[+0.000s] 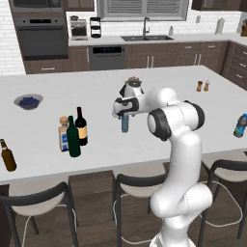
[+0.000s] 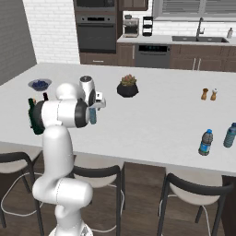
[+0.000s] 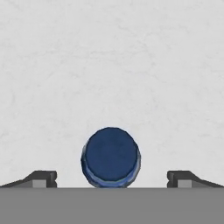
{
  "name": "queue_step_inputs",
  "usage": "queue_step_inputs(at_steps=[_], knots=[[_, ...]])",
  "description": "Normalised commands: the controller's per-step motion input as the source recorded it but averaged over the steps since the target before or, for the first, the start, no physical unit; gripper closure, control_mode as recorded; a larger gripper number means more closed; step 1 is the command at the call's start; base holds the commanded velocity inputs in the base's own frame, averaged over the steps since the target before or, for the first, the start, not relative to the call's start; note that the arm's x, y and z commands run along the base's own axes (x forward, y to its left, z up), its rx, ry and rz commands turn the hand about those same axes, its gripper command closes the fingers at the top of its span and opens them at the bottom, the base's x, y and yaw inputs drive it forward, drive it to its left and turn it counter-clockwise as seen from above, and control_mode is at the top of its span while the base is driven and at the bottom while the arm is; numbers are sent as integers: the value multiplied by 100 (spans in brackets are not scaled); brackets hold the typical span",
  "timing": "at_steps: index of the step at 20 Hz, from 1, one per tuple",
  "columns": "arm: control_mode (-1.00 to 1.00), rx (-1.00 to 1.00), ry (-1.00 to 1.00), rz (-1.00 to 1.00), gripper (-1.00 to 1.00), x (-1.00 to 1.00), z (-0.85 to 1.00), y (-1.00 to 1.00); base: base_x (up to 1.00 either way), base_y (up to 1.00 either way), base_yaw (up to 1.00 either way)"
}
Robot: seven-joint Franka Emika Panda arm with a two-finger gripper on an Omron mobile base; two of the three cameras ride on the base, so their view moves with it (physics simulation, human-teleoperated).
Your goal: Move the plastic bottles in the middle to the plastics group, and the glass bottles in the middle to the glass group.
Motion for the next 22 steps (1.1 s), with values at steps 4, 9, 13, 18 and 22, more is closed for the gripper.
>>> queue_step_inputs(at_steps=[4, 9, 13, 18, 22], knots=[[-100, 0, 0, 0, -100, 15, 0, 0, 0, 0, 0], [-100, 0, 0, 0, -100, 12, -9, 0, 0, 0, 0], [-100, 0, 0, 0, -100, -1, -3, 0, 0, 0, 0], [-100, 0, 0, 0, -100, -11, 10, 0, 0, 0, 0], [-100, 0, -4, 0, -100, -1, 21, 0, 0, 0, 0]])
